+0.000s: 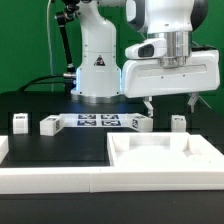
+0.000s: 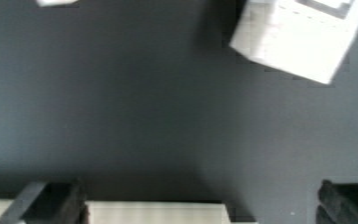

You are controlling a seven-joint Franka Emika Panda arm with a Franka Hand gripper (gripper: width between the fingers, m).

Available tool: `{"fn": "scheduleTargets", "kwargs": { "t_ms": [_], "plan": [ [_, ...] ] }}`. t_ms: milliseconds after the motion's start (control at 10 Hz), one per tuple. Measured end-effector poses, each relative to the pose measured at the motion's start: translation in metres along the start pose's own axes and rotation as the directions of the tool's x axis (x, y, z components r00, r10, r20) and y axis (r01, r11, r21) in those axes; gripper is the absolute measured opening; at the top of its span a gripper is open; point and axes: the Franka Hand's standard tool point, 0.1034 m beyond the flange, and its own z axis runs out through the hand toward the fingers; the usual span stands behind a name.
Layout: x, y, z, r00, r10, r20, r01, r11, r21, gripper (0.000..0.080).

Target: Assemble square table

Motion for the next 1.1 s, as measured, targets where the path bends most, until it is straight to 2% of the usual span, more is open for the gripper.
{"fn": "scheduleTargets", "kwargs": {
  "t_ms": [200,400,600,700,900,1000,1100],
  "plan": [
    [-0.003,-0.005,0.001,0.967,0.255,0.012,-0.256,0.967,0.018,0.0649],
    [-0.003,-0.005,0.001,0.928,0.372,0.018,-0.372,0.928,0.024,0.0649],
    [-0.004,-0.007,0.002,0.919,0.394,0.019,-0.394,0.919,0.027,0.0649],
    [-0.005,-0.014,0.004,0.927,0.375,0.010,-0.375,0.926,0.032,0.0649],
    [-0.007,-0.030,0.014,0.934,0.356,0.035,-0.357,0.934,0.028,0.0649],
    [-0.006,-0.028,0.014,0.936,0.351,0.033,-0.352,0.936,0.028,0.0649],
    [-0.008,-0.026,0.015,0.939,0.338,0.063,-0.340,0.940,0.017,0.0649]
  ]
}}
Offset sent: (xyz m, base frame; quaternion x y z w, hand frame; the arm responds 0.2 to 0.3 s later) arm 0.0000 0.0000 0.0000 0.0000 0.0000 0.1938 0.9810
